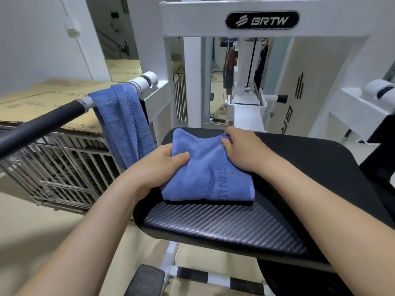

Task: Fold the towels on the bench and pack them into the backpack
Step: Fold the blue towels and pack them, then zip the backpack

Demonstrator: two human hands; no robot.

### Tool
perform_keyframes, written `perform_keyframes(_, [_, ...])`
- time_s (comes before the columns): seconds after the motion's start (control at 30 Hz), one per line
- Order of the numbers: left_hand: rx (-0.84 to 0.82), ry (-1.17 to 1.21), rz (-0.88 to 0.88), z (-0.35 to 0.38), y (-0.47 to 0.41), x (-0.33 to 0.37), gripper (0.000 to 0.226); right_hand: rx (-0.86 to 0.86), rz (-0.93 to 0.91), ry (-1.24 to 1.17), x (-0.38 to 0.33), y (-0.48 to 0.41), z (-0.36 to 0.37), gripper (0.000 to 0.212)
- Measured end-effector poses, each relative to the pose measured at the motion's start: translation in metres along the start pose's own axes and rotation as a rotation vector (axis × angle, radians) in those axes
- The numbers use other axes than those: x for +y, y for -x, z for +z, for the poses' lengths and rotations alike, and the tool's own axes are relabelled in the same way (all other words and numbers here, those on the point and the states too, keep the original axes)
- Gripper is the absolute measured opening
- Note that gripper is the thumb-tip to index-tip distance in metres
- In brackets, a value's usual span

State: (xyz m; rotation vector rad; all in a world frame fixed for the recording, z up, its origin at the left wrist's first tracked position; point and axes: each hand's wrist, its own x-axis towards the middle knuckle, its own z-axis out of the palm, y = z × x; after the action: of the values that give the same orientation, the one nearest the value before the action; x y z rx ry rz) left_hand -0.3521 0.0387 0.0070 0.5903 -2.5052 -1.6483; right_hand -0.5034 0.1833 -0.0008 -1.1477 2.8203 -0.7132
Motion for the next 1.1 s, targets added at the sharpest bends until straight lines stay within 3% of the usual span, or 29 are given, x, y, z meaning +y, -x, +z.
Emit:
perform_keyframes(0.13, [0.286, -0.355, 0.002, -0.007, -0.024, 0.008, 0.027, -0.043, -0.015, 0.024, 0.001, -0.012, -0.002, 0.020])
perform_keyframes(0.27, [0.310, -0.450, -0.030, -0.006, -0.043, 0.004, 0.042, -0.046, -0.003, -0.007, 0.003, -0.015, -0.001, 0.020])
perform_keyframes(0.33, [0.315, -0.451, -0.026, -0.005, -0.046, 0.001, 0.043, -0.044, 0.017, -0.048, 0.005, -0.016, -0.003, 0.020])
perform_keyframes(0.43, [0.365, -0.439, 0.049, -0.003, -0.044, -0.002, 0.026, -0.027, 0.024, -0.058, 0.004, -0.014, -0.009, 0.014])
perform_keyframes(0.53, [0.428, -0.357, 0.153, -0.001, -0.040, -0.006, 0.019, 0.205, -0.131, 0.280, -0.001, -0.002, -0.005, 0.017])
perform_keyframes(0.6, [0.481, -0.308, 0.212, 0.000, -0.038, -0.007, 0.010, 0.291, -0.266, 0.330, -0.004, 0.005, 0.000, 0.017])
perform_keyframes(0.73, [0.522, -0.153, 0.207, -0.001, -0.036, -0.001, 0.003, 0.289, -0.366, 0.247, -0.001, 0.005, 0.001, 0.013])
perform_keyframes(0.83, [0.424, -0.036, 0.115, 0.000, -0.036, 0.001, 0.018, 0.219, -0.359, 0.260, 0.002, 0.003, 0.005, 0.019])
perform_keyframes(0.9, [0.377, -0.159, 0.086, 0.002, -0.036, -0.001, 0.022, 0.197, -0.286, 0.168, 0.003, -0.001, 0.002, 0.025])
perform_keyframes(1.0, [0.439, -0.446, 0.124, 0.002, -0.040, -0.002, 0.022, 0.186, -0.173, 0.023, 0.004, -0.004, -0.003, 0.024])
perform_keyframes(1.1, [0.475, -0.626, 0.146, 0.004, -0.043, -0.001, 0.034, 0.202, -0.164, 0.096, 0.004, 0.001, 0.001, 0.022])
